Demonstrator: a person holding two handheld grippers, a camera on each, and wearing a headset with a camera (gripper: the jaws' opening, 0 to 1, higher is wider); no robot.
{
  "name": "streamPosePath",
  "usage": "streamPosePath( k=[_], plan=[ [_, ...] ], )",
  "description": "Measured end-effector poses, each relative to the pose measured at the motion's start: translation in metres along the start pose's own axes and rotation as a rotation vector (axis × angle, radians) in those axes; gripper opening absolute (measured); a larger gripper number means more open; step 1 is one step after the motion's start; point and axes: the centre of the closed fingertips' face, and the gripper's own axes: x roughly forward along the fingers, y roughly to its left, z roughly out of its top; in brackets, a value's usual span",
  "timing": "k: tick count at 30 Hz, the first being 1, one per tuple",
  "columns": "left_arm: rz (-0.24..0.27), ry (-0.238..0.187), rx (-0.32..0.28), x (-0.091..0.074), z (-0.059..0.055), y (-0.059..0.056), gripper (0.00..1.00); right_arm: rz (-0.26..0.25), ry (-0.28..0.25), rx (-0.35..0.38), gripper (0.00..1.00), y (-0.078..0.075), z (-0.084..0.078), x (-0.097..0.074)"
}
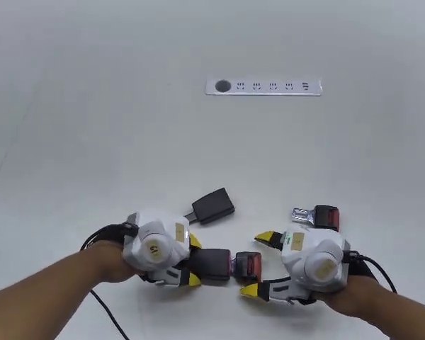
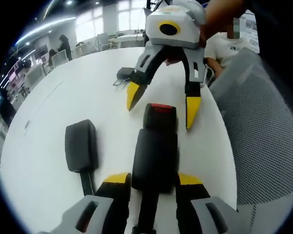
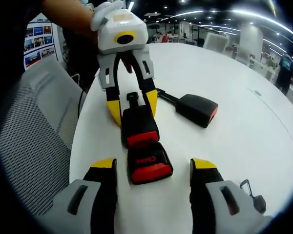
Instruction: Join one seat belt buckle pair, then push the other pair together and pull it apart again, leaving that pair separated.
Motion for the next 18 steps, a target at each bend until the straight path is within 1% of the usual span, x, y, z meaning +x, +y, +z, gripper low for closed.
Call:
streamPosePath(
  k=[1,2,3,4,5,6,8,9,10,12,16,18],
  plan=[
    [0.019,-0.017,-0.007,-0.001,0.004,0.002,0.47,-0.007,-0.007,0.001,0.56,-0.002,0.001,-0.003],
    [0.022,-0.041,-0.024,-0.005,0.01,0.002,0.51,-0.026,-0.022,0.004,0.56,-0.006,0.004,-0.007],
    [0.025,-0.067,-0.056,-0.007,0.017,0.001,0.54,-0.037,-0.033,0.013,0.59,-0.008,0.006,-0.01],
    [0.033,-0.106,-0.09,-0.011,0.025,0.002,0.57,-0.051,-0.057,0.03,0.62,-0.01,0.011,-0.014],
    [0.046,-0.131,-0.106,-0.014,0.032,0.004,0.63,-0.062,-0.068,0.043,0.64,-0.012,0.012,-0.017],
    [0.071,-0.145,-0.12,-0.018,0.035,0.008,0.67,-0.078,-0.077,0.055,0.65,-0.015,0.014,-0.022],
    [0.113,-0.149,-0.157,-0.026,0.04,0.011,0.7,-0.1,-0.091,0.058,0.71,-0.017,0.016,-0.029],
    [0.125,-0.198,-0.164,-0.031,0.049,0.01,0.71,-0.102,-0.1,0.058,0.71,-0.016,0.018,-0.033],
    [0.129,-0.215,-0.162,-0.034,0.052,0.008,0.73,-0.111,-0.106,0.06,0.7,-0.016,0.019,-0.036],
    [0.138,-0.187,-0.161,-0.036,0.045,0.006,0.75,-0.128,-0.122,0.069,0.7,-0.017,0.021,-0.042],
    [0.152,-0.178,-0.177,-0.04,0.04,0.008,0.79,-0.16,-0.151,0.088,0.71,-0.022,0.023,-0.053],
    [0.158,-0.172,-0.182,-0.043,0.041,0.009,0.81,-0.166,-0.156,0.087,0.72,-0.025,0.024,-0.057]
  ],
)
